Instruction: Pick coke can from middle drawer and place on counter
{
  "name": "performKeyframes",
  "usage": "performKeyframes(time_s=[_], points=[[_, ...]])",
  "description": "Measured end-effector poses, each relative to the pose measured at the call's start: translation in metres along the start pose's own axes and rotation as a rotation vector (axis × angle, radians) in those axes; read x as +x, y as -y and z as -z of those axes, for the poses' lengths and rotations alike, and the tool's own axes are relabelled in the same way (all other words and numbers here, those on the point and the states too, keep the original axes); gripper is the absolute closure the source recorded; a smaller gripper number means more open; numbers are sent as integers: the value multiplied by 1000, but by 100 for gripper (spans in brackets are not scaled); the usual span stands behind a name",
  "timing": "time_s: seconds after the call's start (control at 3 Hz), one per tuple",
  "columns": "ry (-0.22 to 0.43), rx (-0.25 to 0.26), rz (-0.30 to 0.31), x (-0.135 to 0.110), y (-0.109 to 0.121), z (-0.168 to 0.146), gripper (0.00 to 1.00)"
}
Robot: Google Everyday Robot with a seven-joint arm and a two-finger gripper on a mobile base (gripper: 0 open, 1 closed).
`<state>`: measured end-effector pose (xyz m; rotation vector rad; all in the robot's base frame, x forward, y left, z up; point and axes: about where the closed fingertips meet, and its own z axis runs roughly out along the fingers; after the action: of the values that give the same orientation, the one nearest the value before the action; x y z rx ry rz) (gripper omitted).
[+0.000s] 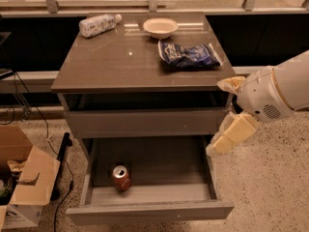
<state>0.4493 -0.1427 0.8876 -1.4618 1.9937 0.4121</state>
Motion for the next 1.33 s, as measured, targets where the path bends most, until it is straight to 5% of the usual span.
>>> performKeyframes(time_s=[0.67, 1.33], points=[[115, -35, -25, -15, -11, -76, 0], [247, -113, -136, -7, -30, -191, 0]])
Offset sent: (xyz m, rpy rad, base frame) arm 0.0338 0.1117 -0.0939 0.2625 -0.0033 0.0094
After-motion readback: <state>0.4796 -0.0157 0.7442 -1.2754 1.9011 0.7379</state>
